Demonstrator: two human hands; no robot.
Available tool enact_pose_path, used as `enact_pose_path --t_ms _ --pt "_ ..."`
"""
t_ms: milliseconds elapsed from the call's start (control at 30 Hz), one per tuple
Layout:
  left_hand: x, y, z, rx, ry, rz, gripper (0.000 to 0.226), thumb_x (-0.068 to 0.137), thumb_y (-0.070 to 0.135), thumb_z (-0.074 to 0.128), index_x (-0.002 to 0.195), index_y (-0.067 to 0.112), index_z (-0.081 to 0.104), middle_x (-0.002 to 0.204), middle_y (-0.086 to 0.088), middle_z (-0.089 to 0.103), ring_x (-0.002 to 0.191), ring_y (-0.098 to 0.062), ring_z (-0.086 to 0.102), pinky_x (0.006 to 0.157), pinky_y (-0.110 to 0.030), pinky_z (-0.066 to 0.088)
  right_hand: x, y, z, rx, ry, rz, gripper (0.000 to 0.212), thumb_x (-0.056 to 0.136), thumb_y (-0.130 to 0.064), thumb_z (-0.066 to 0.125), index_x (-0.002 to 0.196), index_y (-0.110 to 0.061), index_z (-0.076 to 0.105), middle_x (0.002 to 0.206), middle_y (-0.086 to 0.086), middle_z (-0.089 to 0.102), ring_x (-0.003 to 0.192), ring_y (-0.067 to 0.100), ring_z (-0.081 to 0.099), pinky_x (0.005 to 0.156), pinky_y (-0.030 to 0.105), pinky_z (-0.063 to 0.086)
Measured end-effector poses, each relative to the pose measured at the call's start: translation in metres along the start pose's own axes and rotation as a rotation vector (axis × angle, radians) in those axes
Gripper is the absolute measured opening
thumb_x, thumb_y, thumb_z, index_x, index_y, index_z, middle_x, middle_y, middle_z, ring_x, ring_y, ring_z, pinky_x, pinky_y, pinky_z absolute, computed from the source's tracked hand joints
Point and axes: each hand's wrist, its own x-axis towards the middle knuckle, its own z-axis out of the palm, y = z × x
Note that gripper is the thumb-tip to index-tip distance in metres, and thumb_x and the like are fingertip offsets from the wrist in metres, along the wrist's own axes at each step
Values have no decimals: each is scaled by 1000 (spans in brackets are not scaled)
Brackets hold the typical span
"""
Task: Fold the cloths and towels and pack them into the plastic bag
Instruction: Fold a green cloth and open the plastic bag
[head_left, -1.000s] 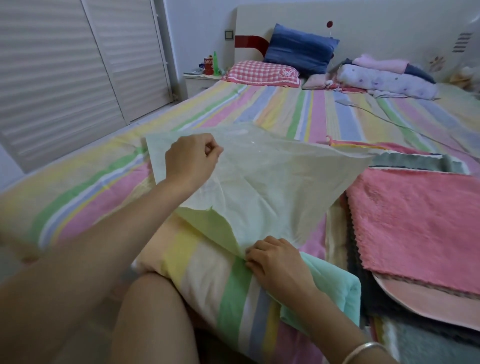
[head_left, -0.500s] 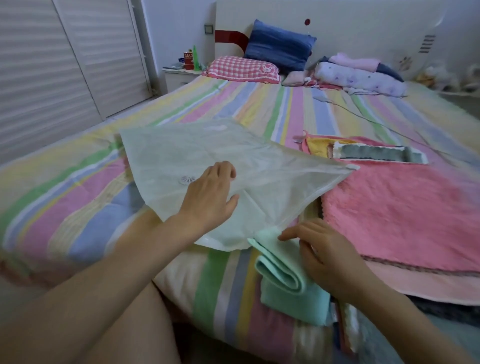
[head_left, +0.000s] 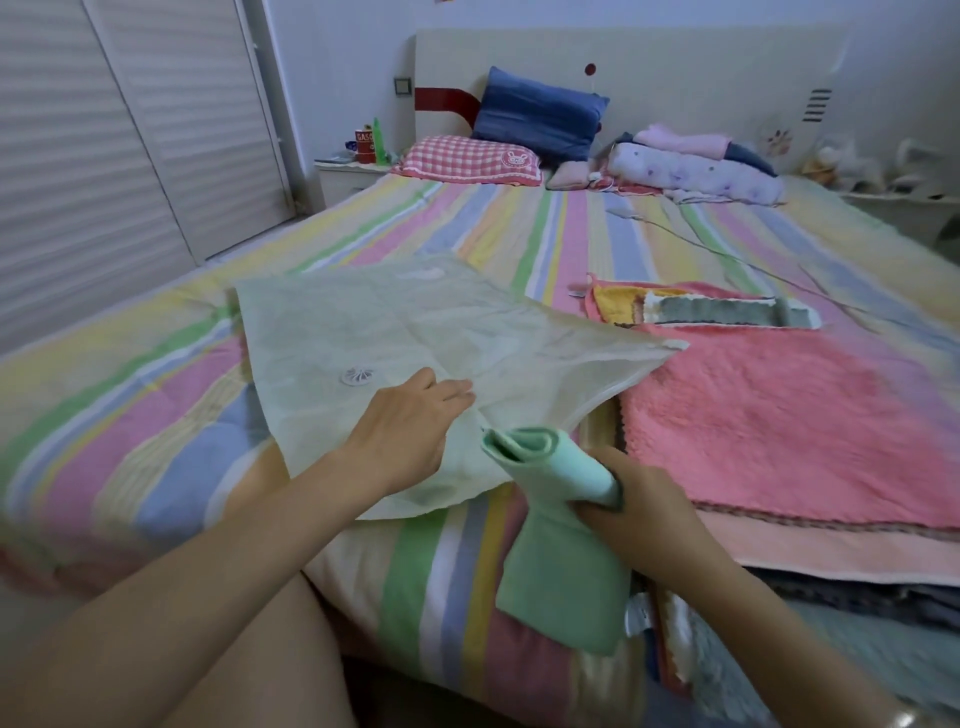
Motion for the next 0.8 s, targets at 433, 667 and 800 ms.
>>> enact_pose_path --t_ms 433,667,800 --pt "-13 -23 -29 -283 233 -241 59 85 -1 46 141 19 47 144 5 49 124 -21 50 87 -32 48 50 -71 40 1165 -345 702 34 87 -11 67 119 -1 61 106 17 71 90 28 69 74 36 56" --pt "-26 -31 -30 -502 191 -170 51 90 9 42 135 30 54 143 15 49 127 -10 49 89 -23 49 82 -67 63 984 -267 700 35 88 -2 65 122 -1 57 113 19 66 99 33 65 80 42 55" --pt "-27 -26 -40 -927 42 -140 37 92 15 49 109 39 72 137 24 52 102 -30 65 63 -36 51 119 -83 73 1102 -211 648 34 90 5 55 123 3 57 115 21 66 94 34 66 69 39 57"
